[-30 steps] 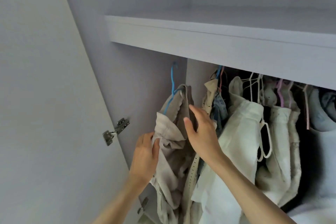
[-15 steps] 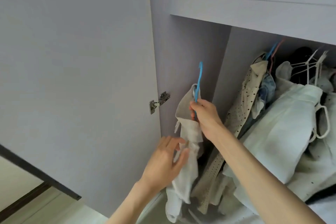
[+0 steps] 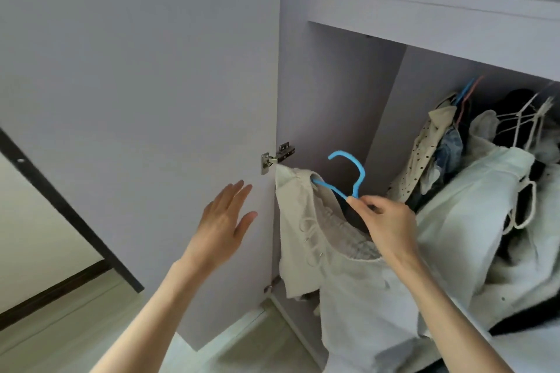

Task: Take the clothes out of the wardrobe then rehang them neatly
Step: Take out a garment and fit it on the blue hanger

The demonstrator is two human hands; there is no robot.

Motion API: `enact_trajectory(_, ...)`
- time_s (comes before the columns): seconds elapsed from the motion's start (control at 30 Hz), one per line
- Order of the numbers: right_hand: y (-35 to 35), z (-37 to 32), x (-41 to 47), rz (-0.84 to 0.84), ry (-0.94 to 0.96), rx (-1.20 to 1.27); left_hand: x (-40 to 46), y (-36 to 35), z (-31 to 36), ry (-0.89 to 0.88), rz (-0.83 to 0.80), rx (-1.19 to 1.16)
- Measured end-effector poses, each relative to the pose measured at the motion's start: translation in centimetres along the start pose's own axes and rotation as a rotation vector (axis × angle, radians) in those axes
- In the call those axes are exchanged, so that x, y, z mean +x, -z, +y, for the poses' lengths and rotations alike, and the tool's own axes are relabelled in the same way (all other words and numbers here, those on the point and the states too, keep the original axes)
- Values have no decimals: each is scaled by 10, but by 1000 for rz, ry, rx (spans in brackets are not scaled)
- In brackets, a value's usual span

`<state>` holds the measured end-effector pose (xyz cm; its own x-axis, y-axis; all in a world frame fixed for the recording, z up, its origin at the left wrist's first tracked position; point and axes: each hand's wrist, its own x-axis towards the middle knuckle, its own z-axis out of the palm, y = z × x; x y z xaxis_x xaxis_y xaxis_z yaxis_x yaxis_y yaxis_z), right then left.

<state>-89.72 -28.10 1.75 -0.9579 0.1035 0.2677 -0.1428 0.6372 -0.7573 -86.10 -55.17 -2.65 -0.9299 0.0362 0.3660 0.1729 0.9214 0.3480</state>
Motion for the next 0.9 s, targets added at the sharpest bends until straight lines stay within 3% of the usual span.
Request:
enact_trajectory(0.13, 18, 12, -16, -25, 120, 68, -12, -4, 14, 41, -18, 6)
enact_trajectory(0.3, 20, 1, -31, -210, 188, 211, -34, 1, 41, -9, 10, -91)
enact_trajectory(0.43, 9, -22, -43, -330, 234, 328, -82, 27, 37, 72, 124, -77)
enact_trajectory(0.63, -41, -89, -84, -557, 475, 371, -181, 85, 8, 325, 323, 51)
enact_trajectory(0.83, -99, -173, -159, -316, 1045, 274, -293, 156, 3, 661, 587, 128)
enact_trajectory(0.9, -121, -191, -195, -303, 1113, 346, -342, 173, 3, 753, 677, 173)
